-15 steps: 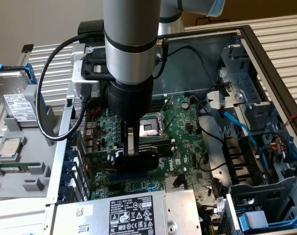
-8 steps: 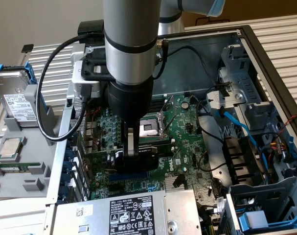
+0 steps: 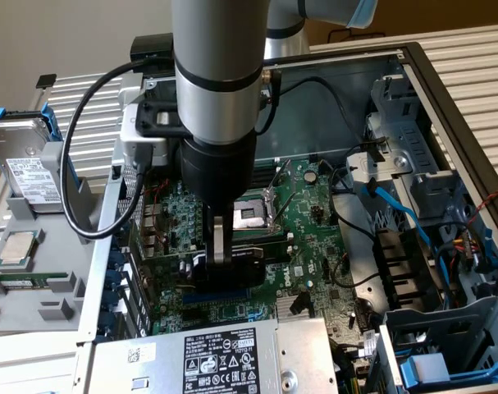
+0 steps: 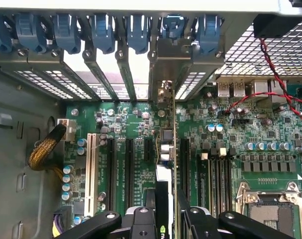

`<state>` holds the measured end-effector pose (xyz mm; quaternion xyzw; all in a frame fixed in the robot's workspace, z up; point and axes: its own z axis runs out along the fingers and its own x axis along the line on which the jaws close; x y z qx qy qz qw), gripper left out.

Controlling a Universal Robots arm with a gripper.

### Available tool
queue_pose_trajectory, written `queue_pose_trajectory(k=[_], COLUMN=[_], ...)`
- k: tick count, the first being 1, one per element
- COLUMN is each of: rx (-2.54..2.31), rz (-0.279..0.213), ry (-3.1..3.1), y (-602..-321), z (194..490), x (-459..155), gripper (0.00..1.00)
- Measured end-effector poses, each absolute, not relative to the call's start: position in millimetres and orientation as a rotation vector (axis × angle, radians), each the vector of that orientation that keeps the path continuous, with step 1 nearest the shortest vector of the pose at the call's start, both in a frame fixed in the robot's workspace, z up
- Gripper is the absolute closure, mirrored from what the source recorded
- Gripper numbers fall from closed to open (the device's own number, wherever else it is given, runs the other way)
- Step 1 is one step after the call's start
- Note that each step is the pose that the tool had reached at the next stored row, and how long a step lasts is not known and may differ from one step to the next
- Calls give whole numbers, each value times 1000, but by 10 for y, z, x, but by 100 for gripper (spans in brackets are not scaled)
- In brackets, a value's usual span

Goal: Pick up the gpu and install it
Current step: 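Pick up the gpu and move the gpu toward the slot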

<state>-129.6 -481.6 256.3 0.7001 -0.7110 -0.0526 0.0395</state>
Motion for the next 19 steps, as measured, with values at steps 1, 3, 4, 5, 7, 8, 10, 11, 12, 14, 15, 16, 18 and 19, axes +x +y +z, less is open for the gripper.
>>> queue_pose_trajectory(k=[1, 3, 4, 5, 7, 8, 10, 11, 12, 14, 15, 16, 18, 19], rx=[2146, 2146, 2145, 2145, 2145, 2145, 2145, 2145, 2145, 2145, 2145, 2145, 2145, 2145], rz=[-161, -161, -161, -161, -161, -160, -160, -160, -160, -160, -160, -160, -160, -160], ry=[-2179, -2180, -2180, -2180, -2180, -2180, -2180, -2180, -2180, -2180, -2180, -2180, -2180, -2180], y=[-4816, -4816, -4816, -4816, -4816, -4816, -4816, -4816, -4816, -4816, -4816, -4817, -4818, -4817], z=[2561, 2557, 2556, 2554, 2550, 2548, 2546, 2544, 2543, 2542, 2541, 2541, 2542, 2541], x=[-1297, -1301, -1302, -1302, -1303, -1303, -1303, -1303, -1303, -1303, -1303, -1303, -1303, -1303], gripper=[73, 73, 73, 73, 73, 73, 73, 73, 73, 73, 73, 73, 73, 73])
